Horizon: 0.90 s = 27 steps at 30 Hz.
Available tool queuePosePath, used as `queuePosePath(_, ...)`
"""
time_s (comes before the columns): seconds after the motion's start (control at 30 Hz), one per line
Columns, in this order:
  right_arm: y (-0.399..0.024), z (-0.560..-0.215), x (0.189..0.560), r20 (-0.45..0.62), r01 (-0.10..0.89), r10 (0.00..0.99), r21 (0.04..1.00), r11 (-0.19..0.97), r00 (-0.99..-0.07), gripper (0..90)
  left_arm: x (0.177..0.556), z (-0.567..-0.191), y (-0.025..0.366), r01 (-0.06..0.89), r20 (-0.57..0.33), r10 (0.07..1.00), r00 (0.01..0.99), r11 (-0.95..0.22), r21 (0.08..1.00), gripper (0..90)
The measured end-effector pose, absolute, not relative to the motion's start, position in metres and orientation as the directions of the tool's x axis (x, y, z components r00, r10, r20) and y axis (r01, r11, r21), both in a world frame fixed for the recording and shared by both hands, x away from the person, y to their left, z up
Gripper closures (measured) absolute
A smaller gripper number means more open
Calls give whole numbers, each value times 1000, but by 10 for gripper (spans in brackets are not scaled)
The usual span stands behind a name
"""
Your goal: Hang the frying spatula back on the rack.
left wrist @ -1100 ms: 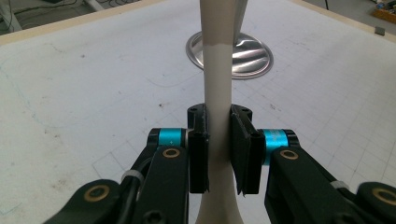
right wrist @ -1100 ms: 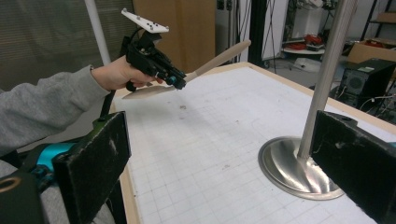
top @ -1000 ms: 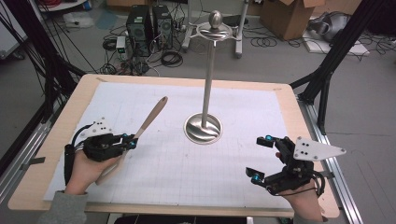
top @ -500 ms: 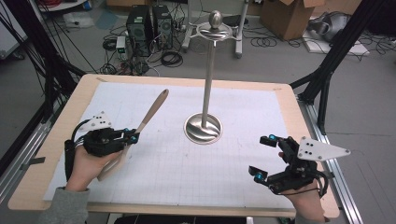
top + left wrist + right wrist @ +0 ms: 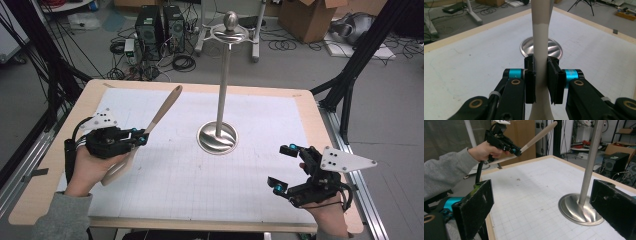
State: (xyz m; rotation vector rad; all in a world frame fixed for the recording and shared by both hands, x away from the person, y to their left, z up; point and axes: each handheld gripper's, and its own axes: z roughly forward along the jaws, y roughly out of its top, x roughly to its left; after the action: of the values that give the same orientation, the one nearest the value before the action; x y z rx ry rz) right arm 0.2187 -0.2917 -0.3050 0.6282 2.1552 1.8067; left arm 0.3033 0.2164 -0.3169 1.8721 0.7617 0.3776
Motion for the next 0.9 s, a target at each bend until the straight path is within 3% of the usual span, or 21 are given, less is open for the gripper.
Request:
queuePosePath(0.6, -292, -304, 219, 70, 152, 486, 980, 130, -871, 41, 315, -293, 215, 301, -81, 644, 760, -239, 923, 777)
queuePosePath(0.9, -292, -305, 220, 68, 148, 485, 980, 130, -872, 40, 316, -274, 211, 229, -38, 616, 787, -233, 945, 777)
